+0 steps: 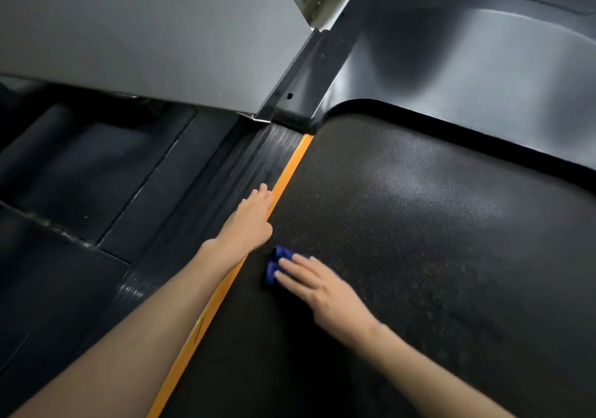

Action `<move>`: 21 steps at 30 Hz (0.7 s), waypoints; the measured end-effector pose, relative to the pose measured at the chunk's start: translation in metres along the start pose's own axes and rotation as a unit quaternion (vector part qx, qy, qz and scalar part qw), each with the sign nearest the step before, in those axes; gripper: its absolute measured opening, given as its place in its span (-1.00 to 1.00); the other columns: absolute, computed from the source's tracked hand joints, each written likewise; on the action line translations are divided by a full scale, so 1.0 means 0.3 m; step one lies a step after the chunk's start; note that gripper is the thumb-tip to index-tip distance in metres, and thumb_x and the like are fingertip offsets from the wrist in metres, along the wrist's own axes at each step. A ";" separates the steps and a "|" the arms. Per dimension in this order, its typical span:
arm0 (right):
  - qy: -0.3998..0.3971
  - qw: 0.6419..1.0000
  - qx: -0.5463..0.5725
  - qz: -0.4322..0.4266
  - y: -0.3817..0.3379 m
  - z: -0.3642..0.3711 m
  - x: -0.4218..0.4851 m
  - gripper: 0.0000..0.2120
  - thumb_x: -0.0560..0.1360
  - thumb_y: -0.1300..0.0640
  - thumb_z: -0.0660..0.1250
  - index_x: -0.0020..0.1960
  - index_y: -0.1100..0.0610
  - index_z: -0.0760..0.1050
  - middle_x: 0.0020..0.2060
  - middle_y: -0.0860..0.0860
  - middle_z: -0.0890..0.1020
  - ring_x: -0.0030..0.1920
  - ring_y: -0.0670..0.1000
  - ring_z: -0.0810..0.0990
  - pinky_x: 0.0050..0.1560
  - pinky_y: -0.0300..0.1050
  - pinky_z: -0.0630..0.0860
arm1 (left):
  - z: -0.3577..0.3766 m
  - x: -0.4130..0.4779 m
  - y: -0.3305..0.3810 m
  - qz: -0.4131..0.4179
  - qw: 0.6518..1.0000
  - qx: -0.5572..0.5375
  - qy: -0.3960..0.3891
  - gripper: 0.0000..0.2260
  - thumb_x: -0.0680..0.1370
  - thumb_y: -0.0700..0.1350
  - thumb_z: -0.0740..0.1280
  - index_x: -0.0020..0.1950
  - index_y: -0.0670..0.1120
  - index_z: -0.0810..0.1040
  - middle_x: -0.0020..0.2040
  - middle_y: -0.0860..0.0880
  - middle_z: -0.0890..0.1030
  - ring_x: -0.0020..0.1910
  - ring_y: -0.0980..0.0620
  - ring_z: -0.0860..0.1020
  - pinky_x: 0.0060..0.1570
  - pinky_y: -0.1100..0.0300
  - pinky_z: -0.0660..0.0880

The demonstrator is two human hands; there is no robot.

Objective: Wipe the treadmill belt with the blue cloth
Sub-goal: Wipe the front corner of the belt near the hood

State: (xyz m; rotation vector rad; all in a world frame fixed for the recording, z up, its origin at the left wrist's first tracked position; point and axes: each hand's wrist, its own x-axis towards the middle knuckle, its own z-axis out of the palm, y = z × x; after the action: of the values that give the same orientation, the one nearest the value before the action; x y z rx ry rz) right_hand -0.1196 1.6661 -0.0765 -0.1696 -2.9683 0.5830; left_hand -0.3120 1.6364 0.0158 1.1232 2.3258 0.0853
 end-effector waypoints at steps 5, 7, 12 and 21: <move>0.135 0.927 0.015 0.350 0.334 -0.149 0.071 -0.28 0.27 0.46 0.21 0.42 0.19 0.31 0.43 0.16 0.30 0.45 0.23 0.20 0.46 0.10 0.02 | -0.002 -0.001 0.000 0.012 1.000 0.028 -0.004 -0.35 0.50 -0.43 0.15 0.53 -0.14 -0.01 0.55 -0.08 -0.09 0.51 -0.12 -0.02 0.44 0.03 0.01; 0.165 0.870 0.031 0.463 0.330 -0.178 0.152 -0.35 0.33 0.41 0.25 0.41 0.24 0.29 0.43 0.18 0.28 0.44 0.23 0.19 0.44 0.12 0.08 | -0.001 0.017 -0.003 0.023 0.998 0.053 -0.019 -0.37 0.49 -0.40 0.17 0.51 -0.19 0.00 0.54 -0.12 -0.08 0.51 -0.12 0.00 0.45 0.00 -0.02; 0.104 0.984 0.012 0.141 0.000 0.008 0.118 -0.51 0.38 0.30 0.14 0.31 0.21 0.45 0.29 0.16 0.49 0.33 0.20 0.38 0.43 0.10 0.15 | 0.015 0.036 0.020 0.008 0.995 0.100 -0.012 -0.44 0.48 -0.28 0.21 0.46 -0.24 0.13 0.52 -0.17 0.02 0.47 -0.11 0.09 0.44 -0.03 0.02; 0.175 0.860 -0.030 0.479 0.530 -0.275 -0.229 -0.39 0.32 0.44 0.19 0.38 0.29 0.34 0.40 0.23 0.33 0.40 0.30 0.26 0.39 0.12 0.11 | 0.049 0.052 0.122 0.030 0.997 0.063 0.034 -0.52 0.46 -0.32 0.23 0.38 -0.22 0.26 0.48 -0.17 0.13 0.47 -0.11 0.09 0.45 -0.03 0.03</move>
State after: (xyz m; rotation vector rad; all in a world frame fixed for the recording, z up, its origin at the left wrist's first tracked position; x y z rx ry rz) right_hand -0.0271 1.8340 -0.0674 -1.6072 -2.3611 0.4450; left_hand -0.2865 1.6690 0.0068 1.2705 2.3863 -0.0018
